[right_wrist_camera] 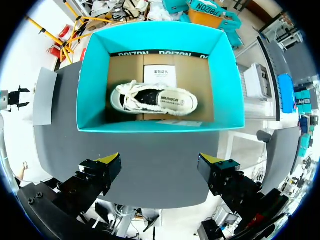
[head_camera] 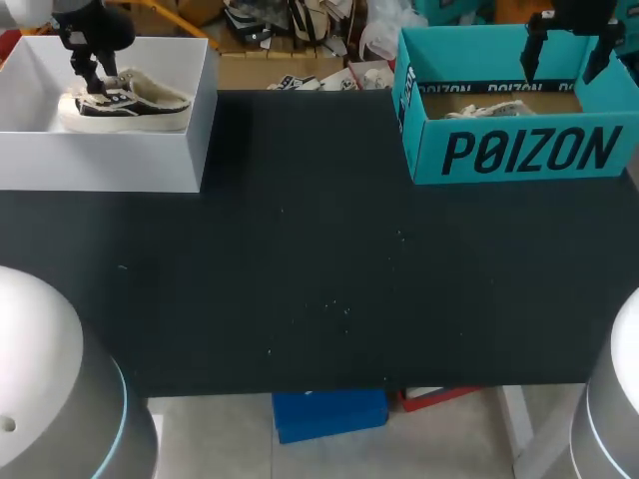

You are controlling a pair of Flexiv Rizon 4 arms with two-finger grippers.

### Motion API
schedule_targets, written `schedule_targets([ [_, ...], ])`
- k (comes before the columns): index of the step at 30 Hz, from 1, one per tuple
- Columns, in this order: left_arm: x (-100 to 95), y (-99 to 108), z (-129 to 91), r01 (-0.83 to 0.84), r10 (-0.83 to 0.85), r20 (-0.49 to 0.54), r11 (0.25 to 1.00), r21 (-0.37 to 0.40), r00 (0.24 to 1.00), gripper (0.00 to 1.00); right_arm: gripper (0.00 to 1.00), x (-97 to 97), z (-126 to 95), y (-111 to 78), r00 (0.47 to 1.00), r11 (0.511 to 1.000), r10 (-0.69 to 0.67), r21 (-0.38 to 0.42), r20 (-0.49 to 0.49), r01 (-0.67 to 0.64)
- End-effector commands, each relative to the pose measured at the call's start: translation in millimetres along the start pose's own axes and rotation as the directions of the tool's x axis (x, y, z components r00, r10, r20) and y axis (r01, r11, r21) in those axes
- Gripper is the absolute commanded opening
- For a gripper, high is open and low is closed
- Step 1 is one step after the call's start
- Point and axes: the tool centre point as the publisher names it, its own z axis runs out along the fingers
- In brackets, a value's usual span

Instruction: Take the shoe out of the shoebox, open the shoe tongue, remove and reinsert the insole, then place the shoe into the shoebox

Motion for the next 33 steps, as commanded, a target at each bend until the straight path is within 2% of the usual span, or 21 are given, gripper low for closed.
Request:
schedule_targets([
  [1,-15.9,-3,24,-0.004,0.004,-0.033,1.000,-0.007,0.999,0.60,1.00,0.2,0,0.3,1.000,1.000,0.000,0.001,0.001,0.000],
  [2,-15.1,-3,27,-0.002,0.001,-0.041,1.000,-0.007,0.999,0.60,1.00,0.2,0,0.3,1.000,1.000,0.000,0.001,0.001,0.000],
  [4,-11.5,-5,28,-0.005,0.004,-0.048,1.000,-0.023,0.999,0.50,1.00,0.2,0,0.3,1.000,1.000,0.000,0.001,0.001,0.000],
  [5,-12.9,-3,37,-0.002,0.001,-0.053,1.000,-0.025,0.999,0.50,1.00,0.2,0,0.3,1.000,1.000,0.000,0.001,0.001,0.000],
  [8,-14.1,0,47,0.005,-0.007,-0.061,0.999,-0.034,0.998,0.53,1.00,0.2,0,0.3,1.000,1.000,0.000,0.001,0.001,0.000],
  [13,-18.5,3,64,0.015,-0.018,-0.064,0.999,-0.047,0.998,0.53,1.00,0.2,0,0.3,1.000,1.000,0.000,0.001,0.001,0.000],
  [23,-14.3,-5,83,0.021,-0.025,-0.078,0.998,-0.060,0.997,0.41,1.00,0.2,0,0.3,1.000,1.000,0.000,0.001,0.001,0.000],
  [25,-14.0,-6,87,0.032,-0.037,-0.082,0.998,-0.062,0.996,0.33,1.00,0.2,0,0.3,1.000,1.000,0.000,0.001,0.001,0.000],
  [26,-14.1,-6,88,0.039,-0.044,-0.081,0.997,-0.065,0.996,0.22,1.00,0.2,0,0.3,1.000,1.000,0.000,0.001,0.001,0.000],
  [27,-14.6,-6,89,0.048,-0.053,-0.079,0.996,-0.072,0.995,0.06,1.00,0.2,0,0.3,1.000,1.000,0.000,0.001,0.001,0.000],
  [28,-15.0,-6,90,0.046,-0.053,-0.076,0.995,-0.088,0.996,0.00,1.00,0.2,0,0.3,1.000,1.000,0.000,0.001,0.001,0.000],
  [31,-15.9,-4,90,0.076,-0.083,-0.058,0.989,-0.128,0.995,0.00,1.00,0.2,0,0.3,1.000,1.000,0.000,0.001,0.001,0.000],
  [33,-16.7,-3,82,0.090,-0.097,-0.046,0.987,-0.136,0.994,0.00,1.00,0.2,0,0.3,1.000,1.000,0.000,0.001,0.001,0.000],
])
